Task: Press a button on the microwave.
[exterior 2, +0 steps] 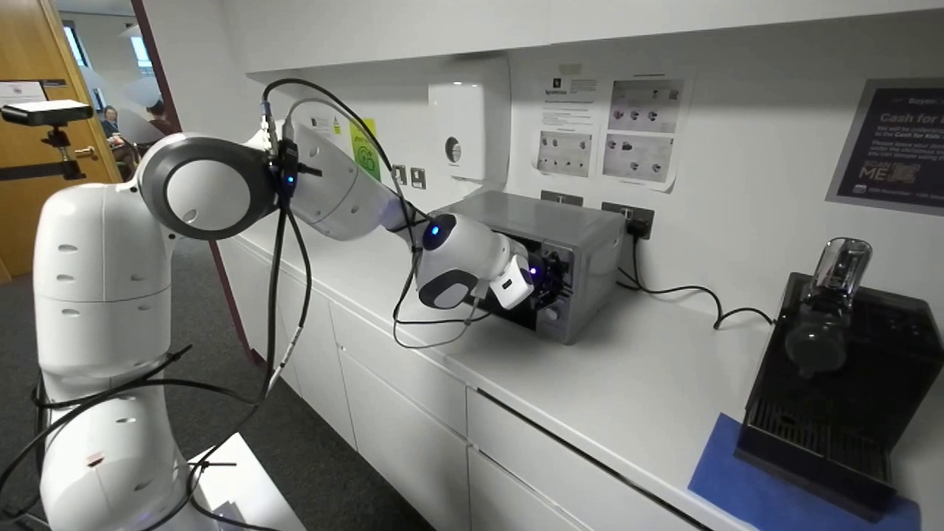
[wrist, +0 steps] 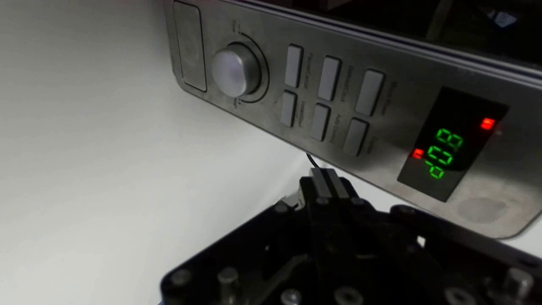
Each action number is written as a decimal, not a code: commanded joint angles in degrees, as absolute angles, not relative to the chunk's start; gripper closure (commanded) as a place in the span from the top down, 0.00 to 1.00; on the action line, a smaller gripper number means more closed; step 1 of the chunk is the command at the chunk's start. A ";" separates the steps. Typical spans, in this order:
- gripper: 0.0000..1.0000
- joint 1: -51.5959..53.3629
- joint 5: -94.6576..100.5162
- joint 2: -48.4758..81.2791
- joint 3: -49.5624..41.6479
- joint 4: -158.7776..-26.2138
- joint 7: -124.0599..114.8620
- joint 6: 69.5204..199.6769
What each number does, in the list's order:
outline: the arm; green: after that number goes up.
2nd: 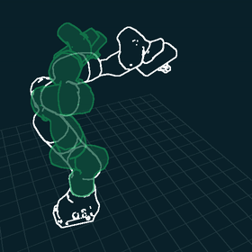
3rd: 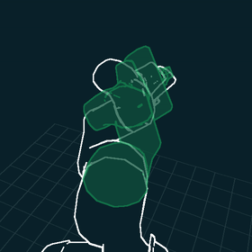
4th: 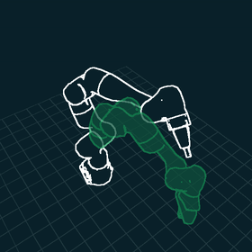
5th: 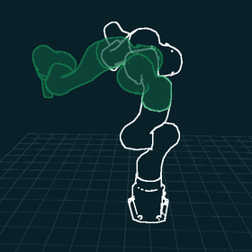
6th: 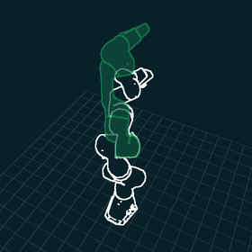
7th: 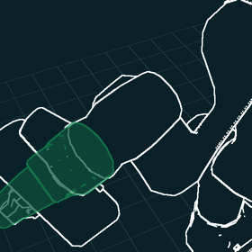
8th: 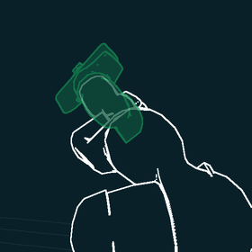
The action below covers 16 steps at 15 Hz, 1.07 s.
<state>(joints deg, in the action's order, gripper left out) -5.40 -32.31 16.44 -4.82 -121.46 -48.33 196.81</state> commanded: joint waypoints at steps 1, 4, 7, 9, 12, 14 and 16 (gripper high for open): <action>0.00 -9.28 -28.84 17.81 -0.77 -120.30 -50.66 200.73; 0.00 -8.10 -25.59 15.83 -2.36 -118.54 -50.90 198.27; 0.00 -9.14 -22.73 13.77 -1.01 -120.26 -51.54 198.06; 0.00 -10.69 -20.29 12.85 0.75 -121.72 -52.63 198.05; 0.00 -15.12 -15.28 11.85 5.43 -125.01 -56.23 198.06; 0.00 -17.26 -11.90 10.89 7.39 -125.91 -58.39 198.06; 0.00 -19.22 -9.15 10.38 9.23 -126.31 -60.62 198.06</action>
<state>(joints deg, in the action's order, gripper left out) -15.39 -13.55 13.13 5.51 -124.54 -56.78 198.06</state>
